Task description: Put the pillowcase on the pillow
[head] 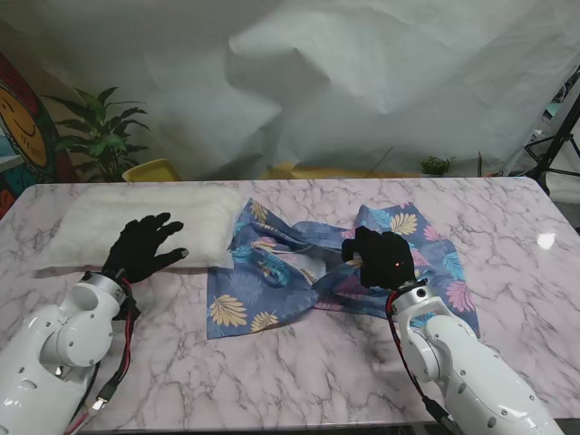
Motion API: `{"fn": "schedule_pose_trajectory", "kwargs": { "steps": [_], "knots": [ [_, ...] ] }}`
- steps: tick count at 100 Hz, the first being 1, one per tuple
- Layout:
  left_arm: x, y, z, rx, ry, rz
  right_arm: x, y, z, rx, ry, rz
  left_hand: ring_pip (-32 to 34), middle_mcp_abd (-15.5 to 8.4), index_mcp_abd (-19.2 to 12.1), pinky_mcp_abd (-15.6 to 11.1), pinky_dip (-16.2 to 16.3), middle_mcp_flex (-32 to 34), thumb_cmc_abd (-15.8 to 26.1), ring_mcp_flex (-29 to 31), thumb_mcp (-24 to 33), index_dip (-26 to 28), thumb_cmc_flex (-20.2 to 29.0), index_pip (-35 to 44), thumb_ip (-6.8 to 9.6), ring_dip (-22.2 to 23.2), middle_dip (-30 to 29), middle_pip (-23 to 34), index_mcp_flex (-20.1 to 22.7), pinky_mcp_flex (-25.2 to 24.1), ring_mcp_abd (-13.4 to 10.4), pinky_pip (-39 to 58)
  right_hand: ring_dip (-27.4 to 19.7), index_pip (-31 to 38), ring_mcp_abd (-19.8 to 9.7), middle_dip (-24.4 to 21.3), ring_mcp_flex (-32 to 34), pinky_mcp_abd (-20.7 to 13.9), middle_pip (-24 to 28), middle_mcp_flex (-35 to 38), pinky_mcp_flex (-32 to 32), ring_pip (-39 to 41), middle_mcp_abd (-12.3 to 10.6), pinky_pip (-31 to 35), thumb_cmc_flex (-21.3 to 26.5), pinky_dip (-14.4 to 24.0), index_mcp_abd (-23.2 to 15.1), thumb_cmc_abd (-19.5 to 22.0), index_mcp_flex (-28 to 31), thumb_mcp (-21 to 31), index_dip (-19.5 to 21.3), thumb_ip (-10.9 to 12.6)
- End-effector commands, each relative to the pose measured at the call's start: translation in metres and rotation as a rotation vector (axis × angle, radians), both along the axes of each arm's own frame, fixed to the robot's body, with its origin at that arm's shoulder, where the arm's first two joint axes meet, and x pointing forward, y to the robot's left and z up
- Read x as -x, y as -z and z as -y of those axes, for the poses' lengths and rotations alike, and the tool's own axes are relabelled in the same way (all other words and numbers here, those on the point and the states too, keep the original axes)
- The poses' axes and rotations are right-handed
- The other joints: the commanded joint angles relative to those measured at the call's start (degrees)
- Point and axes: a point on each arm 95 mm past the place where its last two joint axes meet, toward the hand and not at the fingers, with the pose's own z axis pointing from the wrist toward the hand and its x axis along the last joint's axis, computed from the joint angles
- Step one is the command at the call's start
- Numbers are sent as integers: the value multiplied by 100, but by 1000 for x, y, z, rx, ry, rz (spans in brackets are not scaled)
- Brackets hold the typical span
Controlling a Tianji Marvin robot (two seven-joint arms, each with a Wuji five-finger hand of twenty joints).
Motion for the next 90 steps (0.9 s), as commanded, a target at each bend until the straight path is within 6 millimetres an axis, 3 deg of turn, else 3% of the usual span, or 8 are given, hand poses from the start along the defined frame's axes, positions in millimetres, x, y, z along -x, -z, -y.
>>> {"fn": "schedule_pose_trajectory", "kwargs": {
  "steps": [1,22,34,42,52,70,77,90],
  "knots": [
    [-1,-10,-15,-39,-12,3,-2,-2,-8,-25,-4,14,-134,-20,-11,-185,61,-297,-171,-217,-26,-48,69,-181,101,-23,-34,-205,-314,-125,2,-27,-23,301,-138,50,157,-141,305,66,72,365,-168,86,-36,-11,-351,-297,207,145,202,-84],
    [-5,-15,-46,-167,-4,-39,-4,-10,-21,-89,-7,120,-515,-170,-121,-327,-335,-403,-619,-316,-17,-338,-1016,-711,68,-106,-218,-595,-1196,-47,-83,-247,2,408,-128,32,291,-130,333,192,155,358,-254,120,-106,3,-506,-352,350,161,359,-107],
    [-9,-5,-62,-225,-17,-69,-3,-12,-25,-95,-16,141,-604,-177,-131,-273,-684,-464,-735,-347,-13,-1453,-1258,-946,-40,-502,-870,-656,-1179,-39,-8,-314,15,398,-128,28,294,-127,332,199,148,348,-257,116,-124,4,-515,-343,350,164,368,-118],
    [-16,3,-71,-258,-30,-91,-1,-13,-26,-94,-23,146,-696,-36,-54,-125,-930,-522,-872,-402,3,-2057,-1171,-1053,-49,-834,-1371,-787,-1182,-69,168,-370,29,393,-120,25,306,-126,327,205,149,344,-260,115,-133,6,-519,-346,350,175,375,-125],
    [-29,14,-77,-298,-32,-118,2,-15,-27,-92,-26,148,-780,148,54,-30,-1247,-545,-1128,-465,70,-2122,-844,-1051,-1,-1307,-1427,-769,-1183,-84,271,-422,43,387,-119,26,309,-127,326,206,144,334,-260,110,-146,7,-525,-343,350,189,380,-133],
    [-55,23,-76,-393,6,-182,5,-16,-28,-98,-30,140,-775,360,222,156,-1631,-561,-1391,-482,206,-2122,-390,-1051,109,-1454,-1429,-770,-1182,-119,445,-508,55,383,-119,26,310,-123,326,206,133,326,-260,101,-151,9,-525,-335,350,189,385,-141],
    [-64,25,-73,-424,29,-206,6,-16,-28,-99,-31,136,-775,400,243,230,-1686,-564,-1384,-487,204,-2122,-414,-1051,109,-1455,-1429,-770,-1181,-123,492,-510,57,382,-119,27,311,-119,326,206,124,324,-260,95,-156,8,-528,-329,350,190,386,-143],
    [-79,28,-67,-456,61,-231,7,-17,-26,-105,-27,129,-776,546,258,351,-1761,-575,-1204,-500,14,-2122,-912,-1051,-1,-1458,-1430,-772,-1181,-136,599,-503,68,374,-94,5,323,-112,299,244,115,321,-257,85,-159,8,-531,-304,348,187,382,-147]
  ]
}}
